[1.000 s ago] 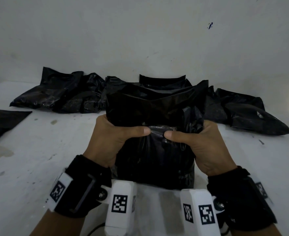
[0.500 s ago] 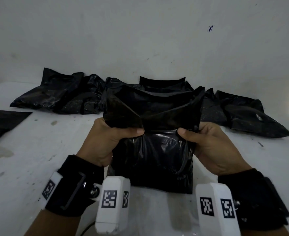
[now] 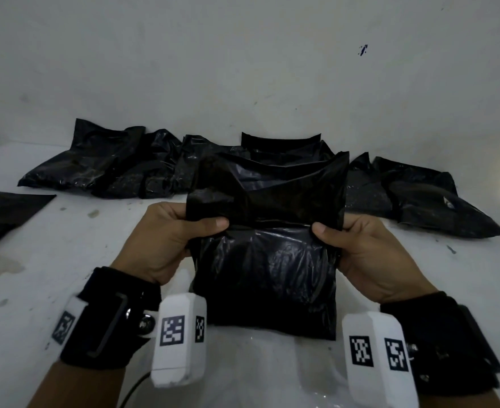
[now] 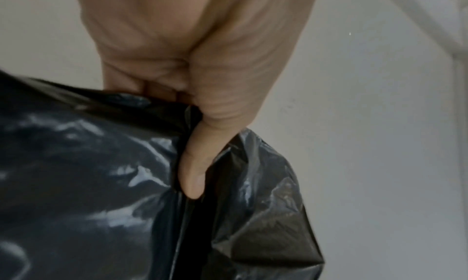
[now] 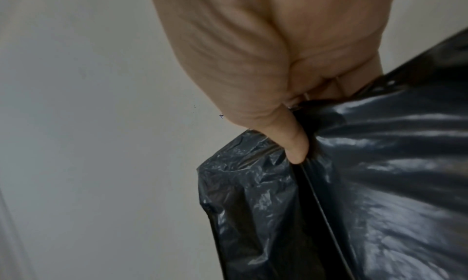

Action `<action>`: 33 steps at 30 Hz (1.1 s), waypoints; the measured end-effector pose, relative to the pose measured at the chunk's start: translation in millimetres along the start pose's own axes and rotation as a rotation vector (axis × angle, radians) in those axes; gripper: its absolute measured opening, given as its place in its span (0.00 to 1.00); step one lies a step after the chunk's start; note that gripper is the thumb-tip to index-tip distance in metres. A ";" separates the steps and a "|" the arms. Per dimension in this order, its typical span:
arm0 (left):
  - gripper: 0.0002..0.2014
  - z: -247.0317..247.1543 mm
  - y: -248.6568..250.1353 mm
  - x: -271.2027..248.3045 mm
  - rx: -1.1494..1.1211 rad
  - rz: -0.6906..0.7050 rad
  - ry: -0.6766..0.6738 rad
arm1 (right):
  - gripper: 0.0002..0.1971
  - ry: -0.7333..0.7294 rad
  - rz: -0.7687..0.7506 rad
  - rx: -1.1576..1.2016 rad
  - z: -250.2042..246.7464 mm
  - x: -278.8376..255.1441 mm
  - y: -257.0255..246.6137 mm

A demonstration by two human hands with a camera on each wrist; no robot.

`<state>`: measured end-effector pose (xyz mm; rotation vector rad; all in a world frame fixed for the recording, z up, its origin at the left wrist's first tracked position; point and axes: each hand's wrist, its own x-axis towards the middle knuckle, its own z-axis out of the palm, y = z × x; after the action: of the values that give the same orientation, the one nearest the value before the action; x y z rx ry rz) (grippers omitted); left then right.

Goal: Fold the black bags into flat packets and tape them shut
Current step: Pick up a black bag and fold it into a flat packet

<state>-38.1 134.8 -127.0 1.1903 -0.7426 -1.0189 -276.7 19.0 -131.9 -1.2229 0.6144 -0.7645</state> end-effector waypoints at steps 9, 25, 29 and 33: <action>0.17 -13.7 3.1 -0.2 0.103 0.071 0.030 | 0.14 -0.047 0.029 -0.005 -7.3 -0.4 -1.4; 0.16 -22.5 3.2 -2.2 0.207 0.104 0.010 | 0.19 -0.127 -0.004 -0.084 -21.9 -2.8 2.1; 0.07 -18.6 7.3 -7.4 0.303 0.190 0.014 | 0.17 -0.120 -0.026 -0.101 -24.1 -2.5 2.7; 0.14 -18.4 9.7 -9.9 0.351 0.245 -0.003 | 0.13 -0.118 -0.048 -0.120 -26.3 -2.5 3.5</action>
<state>-23.2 151.5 -121.6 1.3555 -1.0722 -0.7035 -297.8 6.0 -141.6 -1.3872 0.5419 -0.6978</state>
